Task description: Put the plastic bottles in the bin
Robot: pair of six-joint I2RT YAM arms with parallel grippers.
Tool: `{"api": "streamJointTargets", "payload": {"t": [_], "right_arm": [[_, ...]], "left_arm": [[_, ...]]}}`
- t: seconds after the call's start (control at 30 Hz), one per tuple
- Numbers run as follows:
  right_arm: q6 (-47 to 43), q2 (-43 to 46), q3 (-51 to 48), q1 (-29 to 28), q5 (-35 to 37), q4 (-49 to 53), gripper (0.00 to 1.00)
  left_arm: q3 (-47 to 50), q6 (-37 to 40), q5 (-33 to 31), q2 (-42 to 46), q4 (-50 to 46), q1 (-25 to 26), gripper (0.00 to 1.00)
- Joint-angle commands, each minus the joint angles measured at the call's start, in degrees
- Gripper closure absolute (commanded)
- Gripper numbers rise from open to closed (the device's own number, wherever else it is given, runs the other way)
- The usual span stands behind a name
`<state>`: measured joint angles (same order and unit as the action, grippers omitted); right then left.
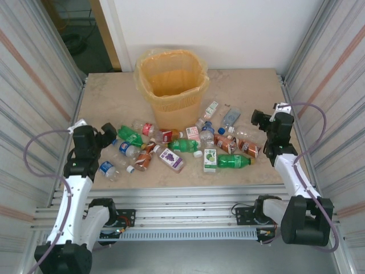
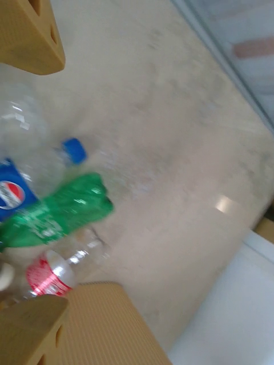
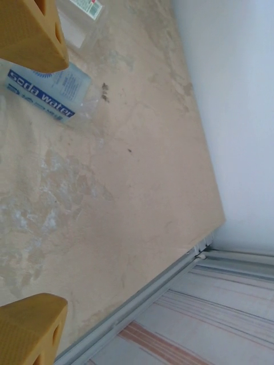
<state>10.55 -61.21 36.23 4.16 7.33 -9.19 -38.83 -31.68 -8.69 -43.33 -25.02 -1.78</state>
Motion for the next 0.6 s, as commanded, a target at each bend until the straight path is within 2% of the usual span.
{"api": "streamJointTargets", "payload": {"t": [0.0,0.17,0.37,0.57], "right_arm": [[3.72,2.40,3.54,0.22,-0.10,10.53,0.02],[4.67,3.38,5.92,-0.25,-2.10,16.58,0.02],[4.56,4.19,7.68,-2.35,0.14,21.85,0.02],[4.13,6.98,7.19,-3.59,1.37,23.24,0.02]], "left_arm": [[-2.44,-7.43,-2.55,2.04,-17.71,-0.20,0.01],[-0.73,-10.03,-2.10,2.99,-24.62,-0.20,0.01],[4.31,-12.34,0.25,1.97,-24.49,-0.21,0.01],[7.12,-13.08,0.54,-0.54,-22.11,-0.68,0.08]]}}
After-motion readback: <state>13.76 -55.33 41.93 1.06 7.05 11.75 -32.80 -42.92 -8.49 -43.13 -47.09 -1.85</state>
